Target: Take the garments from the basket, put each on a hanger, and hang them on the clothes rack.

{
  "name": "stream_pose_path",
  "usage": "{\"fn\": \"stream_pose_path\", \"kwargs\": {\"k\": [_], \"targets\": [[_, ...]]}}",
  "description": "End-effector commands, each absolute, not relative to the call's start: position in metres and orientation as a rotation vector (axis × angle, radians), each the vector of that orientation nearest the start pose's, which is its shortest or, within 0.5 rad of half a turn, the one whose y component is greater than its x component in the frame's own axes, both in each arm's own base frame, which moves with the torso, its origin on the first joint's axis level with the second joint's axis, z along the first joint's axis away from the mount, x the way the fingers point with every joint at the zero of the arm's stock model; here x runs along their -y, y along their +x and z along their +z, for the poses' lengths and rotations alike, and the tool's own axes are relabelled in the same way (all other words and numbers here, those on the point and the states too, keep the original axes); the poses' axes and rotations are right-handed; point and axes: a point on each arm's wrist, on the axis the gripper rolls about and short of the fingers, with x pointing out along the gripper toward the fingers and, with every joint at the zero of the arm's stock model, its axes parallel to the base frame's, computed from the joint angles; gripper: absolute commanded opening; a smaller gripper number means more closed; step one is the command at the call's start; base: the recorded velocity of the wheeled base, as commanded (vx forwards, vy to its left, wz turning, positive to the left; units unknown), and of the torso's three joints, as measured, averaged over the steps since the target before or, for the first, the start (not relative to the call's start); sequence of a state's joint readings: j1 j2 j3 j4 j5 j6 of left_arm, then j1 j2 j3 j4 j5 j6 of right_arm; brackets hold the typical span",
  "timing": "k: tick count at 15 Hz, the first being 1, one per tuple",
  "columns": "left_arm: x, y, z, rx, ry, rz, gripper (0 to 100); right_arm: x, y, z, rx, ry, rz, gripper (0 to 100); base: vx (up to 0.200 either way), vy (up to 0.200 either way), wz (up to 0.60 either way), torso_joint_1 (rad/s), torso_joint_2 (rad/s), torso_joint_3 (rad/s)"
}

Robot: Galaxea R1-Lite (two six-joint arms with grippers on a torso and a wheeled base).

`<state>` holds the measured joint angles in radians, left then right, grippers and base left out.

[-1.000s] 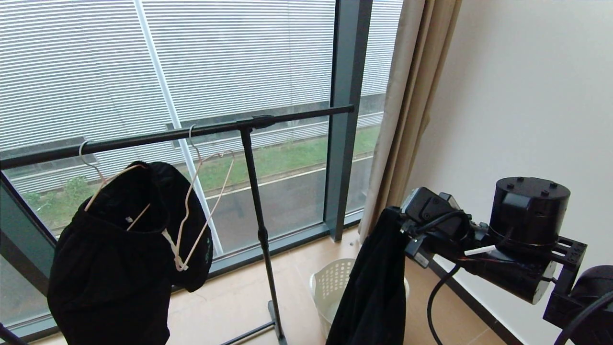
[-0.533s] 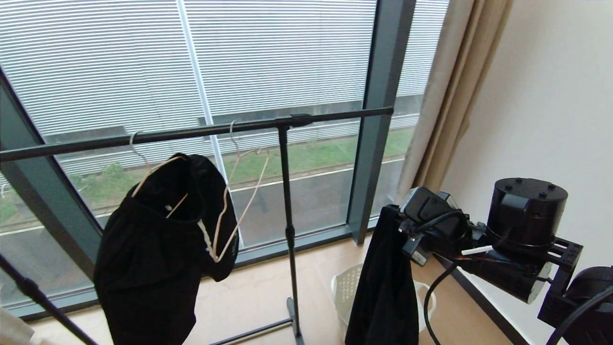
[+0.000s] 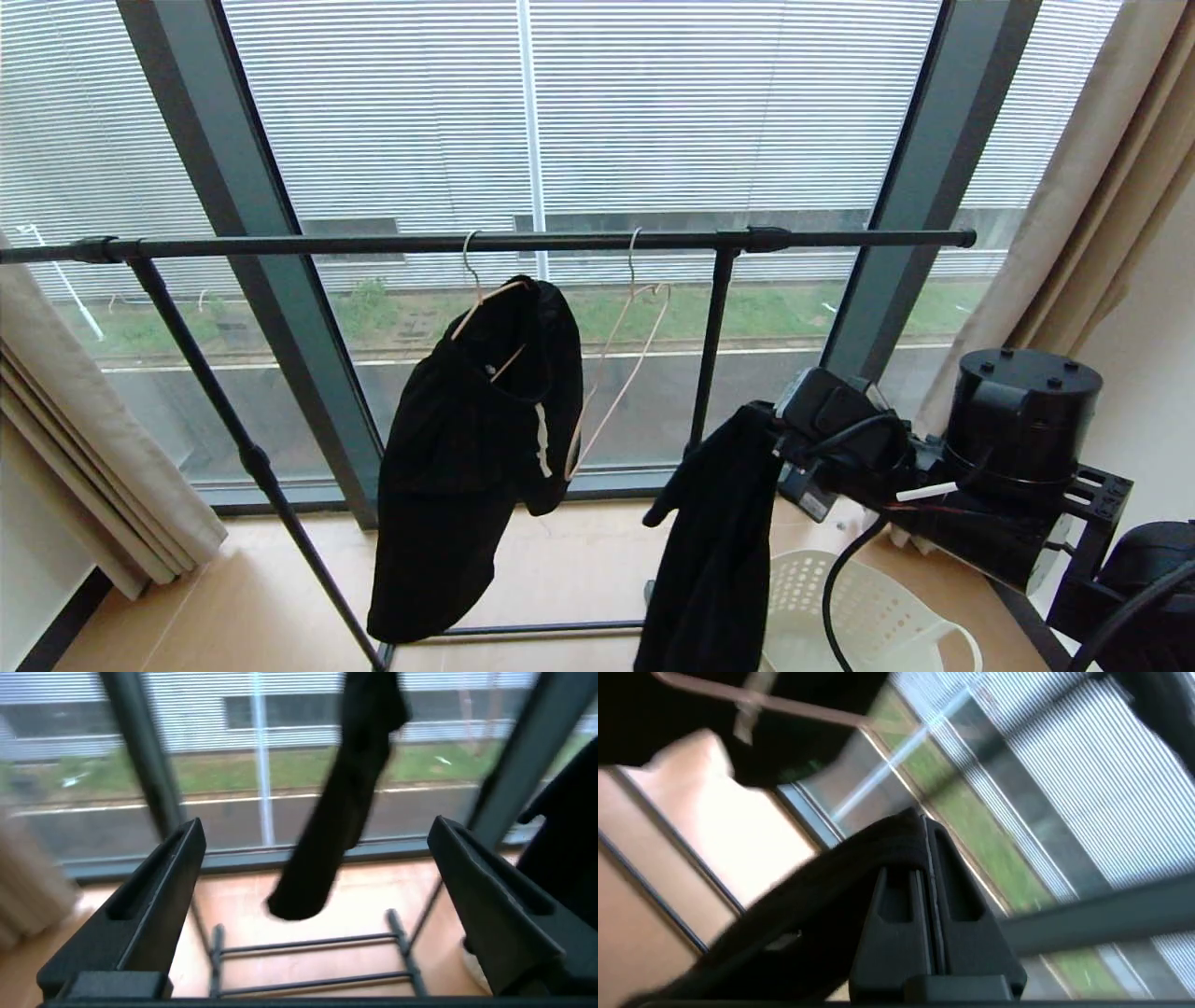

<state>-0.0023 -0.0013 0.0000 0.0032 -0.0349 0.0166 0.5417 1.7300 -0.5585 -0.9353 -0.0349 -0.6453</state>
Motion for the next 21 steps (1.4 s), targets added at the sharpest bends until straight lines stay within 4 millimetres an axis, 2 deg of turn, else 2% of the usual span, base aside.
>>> {"fn": "stream_pose_path", "kwargs": {"k": [1, 4, 7, 13, 20, 21], "targets": [[0.0008, -0.0228, 0.0753, -0.001, 0.017, -0.037, 100, -0.1462, 0.2446, 0.1401, -0.06, -0.697, 0.562, 0, 0.0, 0.0, 0.0, 0.0, 0.0, 0.0], [0.0008, -0.0228, 0.0752, -0.003, 0.017, -0.037, 100, -0.1441, 0.2404, 0.1371, -0.04, -0.692, 0.554, 0, 0.0, 0.0, 0.0, 0.0, 0.0, 0.0], [0.0008, -0.0228, 0.0752, -0.003, 0.017, -0.037, 100, -0.1464, 0.2466, 0.1352, -0.028, -0.689, 0.547, 0, 0.0, 0.0, 0.6, -0.001, 0.01, 0.002], [0.0008, -0.0228, 0.0753, -0.001, 0.017, -0.037, 100, -0.1463, 0.2465, 0.1366, -0.023, -0.687, 0.544, 0, 0.0, 0.0, 0.0, 0.0, 0.0, 0.0], [0.0008, -0.0228, 0.0753, -0.001, 0.017, -0.037, 100, -0.1455, 0.2464, 0.1351, -0.03, -0.689, 0.54, 0, -0.2, 0.0, 0.0, 0.0, 0.0, 0.002], [0.0008, -0.0228, 0.0753, -0.001, 0.017, -0.037, 100, -0.1455, 0.2463, 0.1351, -0.03, -0.689, 0.541, 0, 0.0, 0.0, 0.0, 0.0, 0.0, 0.0]]}}
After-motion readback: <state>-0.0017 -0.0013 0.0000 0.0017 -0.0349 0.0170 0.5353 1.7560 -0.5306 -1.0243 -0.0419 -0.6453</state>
